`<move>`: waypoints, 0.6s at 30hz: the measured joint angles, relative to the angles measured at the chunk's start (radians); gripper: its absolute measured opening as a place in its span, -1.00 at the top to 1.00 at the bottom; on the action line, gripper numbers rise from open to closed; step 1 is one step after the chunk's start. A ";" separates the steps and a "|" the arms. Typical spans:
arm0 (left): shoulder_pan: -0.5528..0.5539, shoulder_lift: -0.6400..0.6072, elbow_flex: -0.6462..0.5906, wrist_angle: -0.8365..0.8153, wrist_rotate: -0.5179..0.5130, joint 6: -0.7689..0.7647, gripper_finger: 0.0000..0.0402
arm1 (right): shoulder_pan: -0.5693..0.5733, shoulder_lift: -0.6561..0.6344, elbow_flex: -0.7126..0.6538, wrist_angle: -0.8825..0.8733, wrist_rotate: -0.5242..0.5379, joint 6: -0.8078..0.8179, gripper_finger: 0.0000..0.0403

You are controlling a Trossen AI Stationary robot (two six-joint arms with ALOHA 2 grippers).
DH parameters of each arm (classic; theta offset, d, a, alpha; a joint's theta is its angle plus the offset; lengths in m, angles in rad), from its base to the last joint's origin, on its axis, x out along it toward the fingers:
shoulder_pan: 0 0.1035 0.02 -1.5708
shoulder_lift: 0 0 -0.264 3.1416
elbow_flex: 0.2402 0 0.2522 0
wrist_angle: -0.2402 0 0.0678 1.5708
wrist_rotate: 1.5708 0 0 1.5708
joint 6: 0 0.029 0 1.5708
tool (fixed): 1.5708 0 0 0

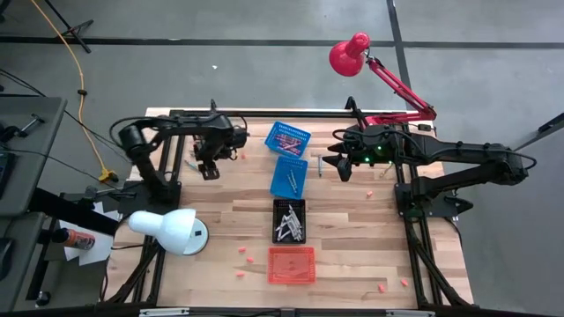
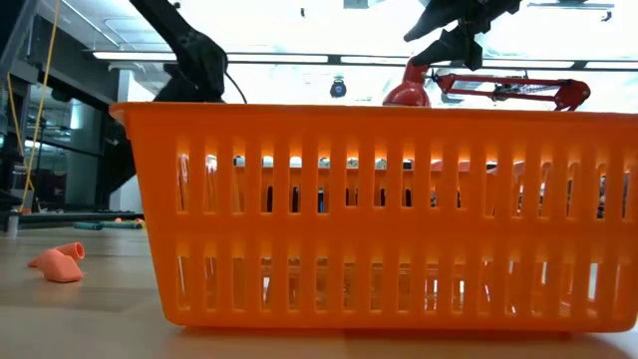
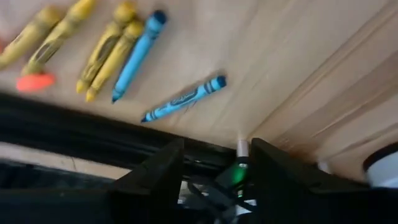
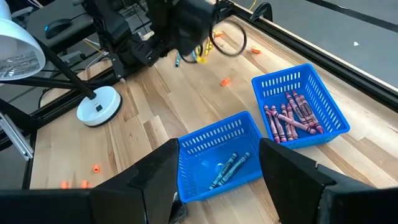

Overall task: Sort crayons
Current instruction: Put the blue crayon into the bottom blue bin

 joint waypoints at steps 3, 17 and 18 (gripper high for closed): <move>-0.020 0.057 -0.001 0.013 -0.003 0.093 0.12 | 0.000 0.000 0.000 0.000 0.000 0.001 -0.08; -0.088 0.068 -0.180 0.292 -0.169 0.314 0.12 | 0.000 0.000 0.000 -0.002 0.051 0.009 -0.08; -0.087 0.068 -0.187 0.299 -0.169 0.318 0.12 | 0.000 0.000 0.000 -0.002 0.051 0.010 -0.08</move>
